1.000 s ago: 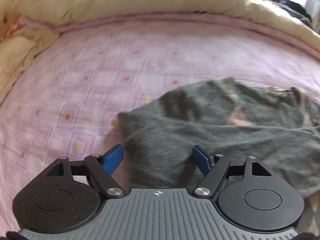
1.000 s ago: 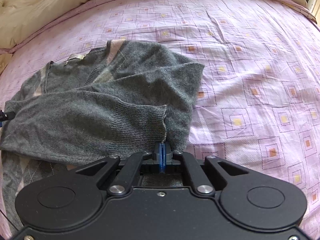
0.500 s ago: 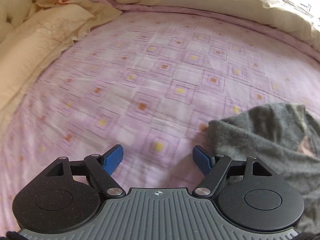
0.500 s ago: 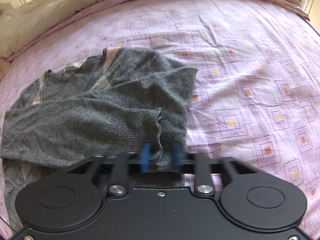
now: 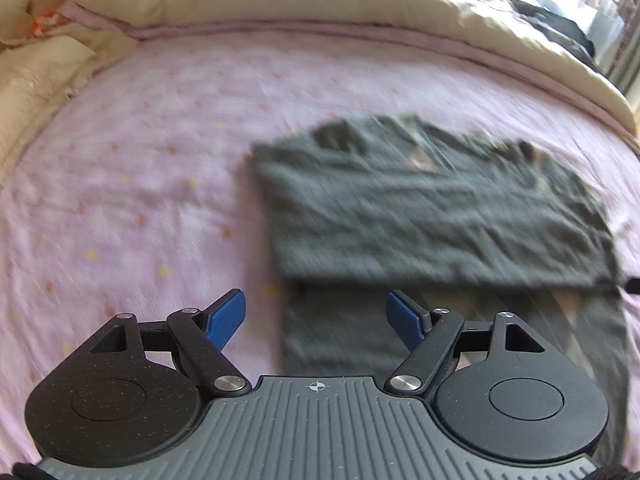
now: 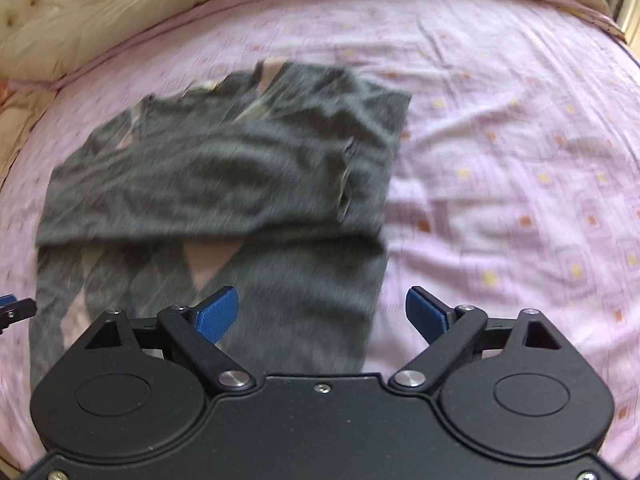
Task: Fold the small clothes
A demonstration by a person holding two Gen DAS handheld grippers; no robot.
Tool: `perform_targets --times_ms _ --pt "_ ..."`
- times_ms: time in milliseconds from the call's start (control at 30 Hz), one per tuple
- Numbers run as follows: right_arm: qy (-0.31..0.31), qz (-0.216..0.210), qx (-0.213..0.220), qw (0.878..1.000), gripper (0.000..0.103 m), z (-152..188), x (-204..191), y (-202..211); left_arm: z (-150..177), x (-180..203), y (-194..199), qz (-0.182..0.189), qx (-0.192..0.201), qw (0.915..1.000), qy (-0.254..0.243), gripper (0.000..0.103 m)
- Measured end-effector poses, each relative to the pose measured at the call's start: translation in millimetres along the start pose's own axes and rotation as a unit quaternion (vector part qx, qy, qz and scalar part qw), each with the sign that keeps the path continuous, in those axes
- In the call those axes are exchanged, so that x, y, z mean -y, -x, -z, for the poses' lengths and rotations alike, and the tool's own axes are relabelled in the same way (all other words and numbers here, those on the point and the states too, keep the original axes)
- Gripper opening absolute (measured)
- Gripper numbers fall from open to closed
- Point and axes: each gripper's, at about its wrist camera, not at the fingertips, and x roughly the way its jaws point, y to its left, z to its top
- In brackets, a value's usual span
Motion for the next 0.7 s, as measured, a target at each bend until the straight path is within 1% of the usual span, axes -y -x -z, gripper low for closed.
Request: perform_targets --times_ms 100,200,367,400,467,567,600,700 --pt "0.018 -0.009 -0.026 0.999 0.095 27 -9 2 32 8 7 0.012 -0.026 0.9996 -0.003 0.077" --pt "0.028 -0.011 -0.049 0.998 0.095 55 -19 5 61 11 15 0.009 -0.049 0.9987 -0.009 0.077" --pt "0.048 -0.009 -0.077 0.996 0.095 91 -33 6 102 7 30 0.008 -0.083 0.996 -0.032 0.077" --pt "0.053 -0.007 -0.082 0.995 0.097 98 -36 6 109 7 31 0.008 -0.088 0.9954 -0.037 0.077" --pt "0.059 -0.005 -0.089 0.994 0.102 109 -41 5 120 6 34 0.007 -0.096 0.9942 -0.049 0.077" --pt "0.071 0.006 -0.094 0.993 0.103 123 -48 2 135 5 35 0.009 -0.11 0.9922 -0.058 0.077" --pt "0.08 0.013 -0.092 0.992 0.103 127 -52 2 138 6 35 0.009 -0.111 0.9917 -0.064 0.078" --pt "0.102 0.031 -0.08 0.991 0.103 136 -59 0 146 10 34 0.011 -0.112 0.9891 -0.095 0.086"
